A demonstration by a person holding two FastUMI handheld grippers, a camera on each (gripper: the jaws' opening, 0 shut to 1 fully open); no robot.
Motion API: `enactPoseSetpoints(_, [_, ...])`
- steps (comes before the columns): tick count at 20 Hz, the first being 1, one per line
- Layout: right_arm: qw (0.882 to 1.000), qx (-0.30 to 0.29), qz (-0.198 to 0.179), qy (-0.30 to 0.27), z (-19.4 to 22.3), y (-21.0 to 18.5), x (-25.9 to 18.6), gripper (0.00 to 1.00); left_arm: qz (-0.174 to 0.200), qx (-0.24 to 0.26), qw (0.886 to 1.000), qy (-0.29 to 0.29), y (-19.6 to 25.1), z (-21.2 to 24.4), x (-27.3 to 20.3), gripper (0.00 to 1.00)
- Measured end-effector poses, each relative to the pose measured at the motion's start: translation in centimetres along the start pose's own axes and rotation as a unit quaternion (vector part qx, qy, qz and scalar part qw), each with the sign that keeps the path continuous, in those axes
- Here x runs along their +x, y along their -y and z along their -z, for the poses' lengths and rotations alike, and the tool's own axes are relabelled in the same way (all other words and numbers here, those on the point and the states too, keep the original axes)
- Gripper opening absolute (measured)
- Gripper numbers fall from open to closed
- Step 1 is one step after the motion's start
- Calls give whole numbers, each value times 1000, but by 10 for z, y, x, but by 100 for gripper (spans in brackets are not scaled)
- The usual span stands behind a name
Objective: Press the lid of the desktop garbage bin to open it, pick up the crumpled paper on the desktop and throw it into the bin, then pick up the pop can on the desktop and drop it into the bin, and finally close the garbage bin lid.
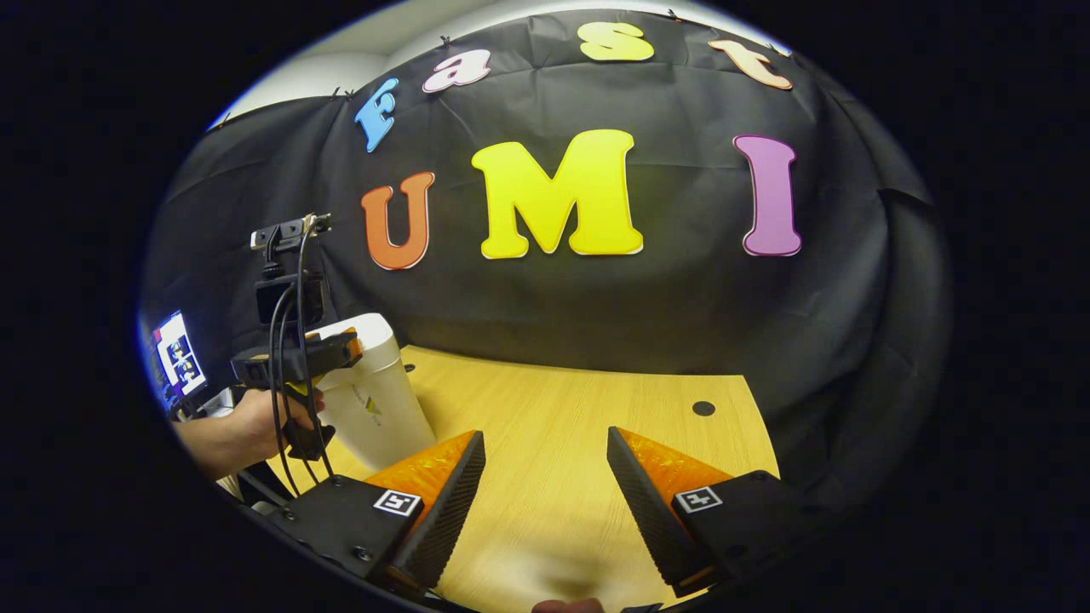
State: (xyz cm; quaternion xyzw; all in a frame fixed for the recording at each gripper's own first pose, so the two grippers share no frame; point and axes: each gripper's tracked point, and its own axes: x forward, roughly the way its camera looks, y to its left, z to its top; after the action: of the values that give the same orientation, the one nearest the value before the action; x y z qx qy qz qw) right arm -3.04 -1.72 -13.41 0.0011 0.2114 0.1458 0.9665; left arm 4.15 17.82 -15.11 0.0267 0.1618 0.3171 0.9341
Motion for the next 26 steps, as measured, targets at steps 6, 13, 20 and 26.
enactPoseSetpoints(6, [997,-17,43,56,-30,9,-9,92,114,-36,992,47,25,-43,-29,81])
enactPoseSetpoints(13, [985,-25,85,149,-84,3,-35,89,234,-34,966,103,57,-94,-110,90])
enactPoseSetpoints(20, [976,-27,101,189,-103,-13,-50,92,320,-34,935,150,82,-123,-188,90])
enactPoseSetpoints(26, [969,-14,126,211,-107,-8,-58,89,330,-34,932,147,89,-114,-209,91])
